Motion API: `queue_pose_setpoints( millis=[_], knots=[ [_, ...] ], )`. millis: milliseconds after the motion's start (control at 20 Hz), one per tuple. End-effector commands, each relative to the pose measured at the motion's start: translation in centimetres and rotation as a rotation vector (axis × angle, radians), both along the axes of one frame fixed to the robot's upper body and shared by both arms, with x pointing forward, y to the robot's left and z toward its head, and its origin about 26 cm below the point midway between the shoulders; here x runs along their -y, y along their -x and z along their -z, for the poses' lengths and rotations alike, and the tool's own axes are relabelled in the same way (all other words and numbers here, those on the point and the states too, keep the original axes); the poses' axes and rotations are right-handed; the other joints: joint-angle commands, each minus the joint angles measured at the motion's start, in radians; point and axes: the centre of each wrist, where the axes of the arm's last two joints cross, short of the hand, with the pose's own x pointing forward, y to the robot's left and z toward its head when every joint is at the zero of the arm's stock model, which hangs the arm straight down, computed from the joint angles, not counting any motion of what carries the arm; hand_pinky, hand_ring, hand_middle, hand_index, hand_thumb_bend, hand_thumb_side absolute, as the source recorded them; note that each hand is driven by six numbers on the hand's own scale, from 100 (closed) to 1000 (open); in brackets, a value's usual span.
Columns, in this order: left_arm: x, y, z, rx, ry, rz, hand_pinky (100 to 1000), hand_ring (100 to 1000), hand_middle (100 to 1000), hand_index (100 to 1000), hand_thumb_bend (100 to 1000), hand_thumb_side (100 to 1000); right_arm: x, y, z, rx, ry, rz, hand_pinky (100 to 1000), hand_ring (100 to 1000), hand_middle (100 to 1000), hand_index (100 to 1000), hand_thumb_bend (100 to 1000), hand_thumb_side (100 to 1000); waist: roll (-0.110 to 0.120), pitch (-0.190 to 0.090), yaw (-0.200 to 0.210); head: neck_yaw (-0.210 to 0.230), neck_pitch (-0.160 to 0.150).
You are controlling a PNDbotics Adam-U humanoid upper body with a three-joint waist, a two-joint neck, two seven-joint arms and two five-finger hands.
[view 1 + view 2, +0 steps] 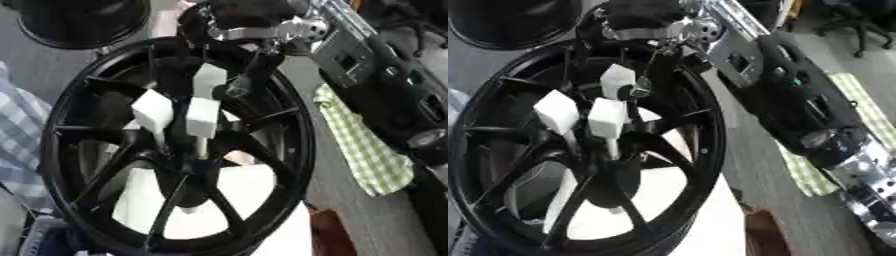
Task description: Pull the pin out of the wheel hub.
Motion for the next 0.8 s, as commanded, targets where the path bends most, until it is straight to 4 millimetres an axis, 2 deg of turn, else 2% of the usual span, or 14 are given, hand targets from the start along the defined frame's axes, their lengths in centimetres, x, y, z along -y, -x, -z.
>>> queue_pose_setpoints(
  millis=[50,350,800],
  knots=[
    [-0.4,0.1,-0.9,0.021,-0.015,-0.004,702,599,534,744,172,808,0.7,-0.2,-0.9,0.116,0.416,-0.142,843,740,683,766,458,100,0.007,-0.027,0.003,-0.004,-0.020],
    [-0.3,0.0,-0.8,0.019,-0.016,0.002,702,599,534,743,170,809,1.5,-1.4,0.0,0.073,0.418,-0.097,838,730,705,814,464,100,0.010,-0.025,0.005,-0.010,-0.024],
    [-0.2,-0.1,-0.8,0.019,-0.017,0.006,702,598,532,742,170,809,1.8,-1.8,0.3,0.074,0.452,-0.065,846,745,720,811,448,100,0.011,-0.023,0.006,-0.017,-0.029]
  ],
)
